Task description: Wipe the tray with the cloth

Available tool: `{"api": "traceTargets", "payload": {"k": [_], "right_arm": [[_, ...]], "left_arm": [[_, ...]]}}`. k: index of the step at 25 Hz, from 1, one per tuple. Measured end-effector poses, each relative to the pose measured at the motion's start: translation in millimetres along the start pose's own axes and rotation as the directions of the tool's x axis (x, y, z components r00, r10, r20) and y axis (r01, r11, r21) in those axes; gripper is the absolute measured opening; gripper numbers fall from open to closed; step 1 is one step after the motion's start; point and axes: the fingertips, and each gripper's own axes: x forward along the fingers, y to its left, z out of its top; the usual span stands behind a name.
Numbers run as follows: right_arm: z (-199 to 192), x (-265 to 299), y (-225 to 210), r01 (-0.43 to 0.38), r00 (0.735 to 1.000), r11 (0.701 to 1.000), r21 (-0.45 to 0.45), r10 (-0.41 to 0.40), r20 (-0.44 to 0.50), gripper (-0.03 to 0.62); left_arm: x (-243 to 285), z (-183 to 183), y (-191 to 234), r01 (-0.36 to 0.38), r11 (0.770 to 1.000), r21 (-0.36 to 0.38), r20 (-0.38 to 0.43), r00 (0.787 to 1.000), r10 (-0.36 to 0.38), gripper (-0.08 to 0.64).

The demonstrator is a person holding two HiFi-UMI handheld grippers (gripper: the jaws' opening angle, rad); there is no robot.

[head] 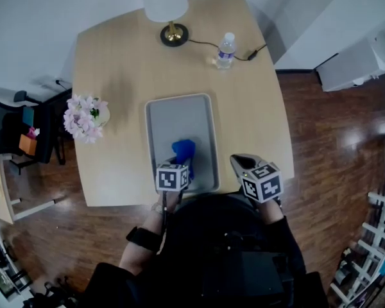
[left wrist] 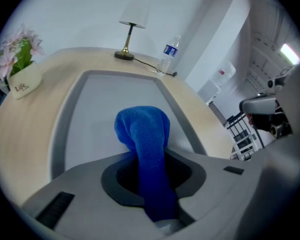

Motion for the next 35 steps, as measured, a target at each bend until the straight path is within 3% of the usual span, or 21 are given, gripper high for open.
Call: {"api": "traceTargets", "payload": {"k": [3,6,9,15,20,26,30,35], "right_arm": [[-4,-2,-2,-0.001,1.000,1.000,0.007,0.001,-0.003,0.006],[-6,-2,-2,-0.002,1.000,1.000,0.012,0.002,-0.005,0.006],[-8,-1,-3,-0.005,1.000,1.000,0.013,0.006,-0.010,0.006],[-5,4,7,-0.008,1.000,1.000,0.002,0.008,-0.011,0.006],[1,13,30,-0.018,1.000,1.000,-0.025,0.017,-0.011,0.006],[-3,23,62,0.002,1.000,1.000,-0.025,-0.002,-0.016,0.006],[-31,26,69,0.016,0.999,1.000,0.008,-0.016,-0.052,0.006],[-26,22,63,0.018,1.000,1.000,0.017,-0.018,-0.009,0.006]], "left_arm": [[20,4,-50,0.096,0.995,-0.014,-0.013,0.995,-0.097,0.101],[35,1,-90,0.159,0.986,0.047,-0.042,0.987,-0.157,0.103],[42,-3,-96,0.150,0.983,0.107,-0.067,0.987,-0.143,0.103],[30,-3,-93,0.214,0.975,0.062,-0.056,0.976,-0.210,0.103],[-31,-11,-25,0.105,0.993,0.062,0.028,0.994,-0.107,0.102],[-76,-54,54,-0.014,0.997,0.072,0.002,1.000,0.013,0.101],[-62,-67,62,0.000,0.996,0.091,-0.018,1.000,0.002,0.100],[-50,-73,60,-0.075,0.982,0.171,-0.015,0.997,0.078,0.100]]}}
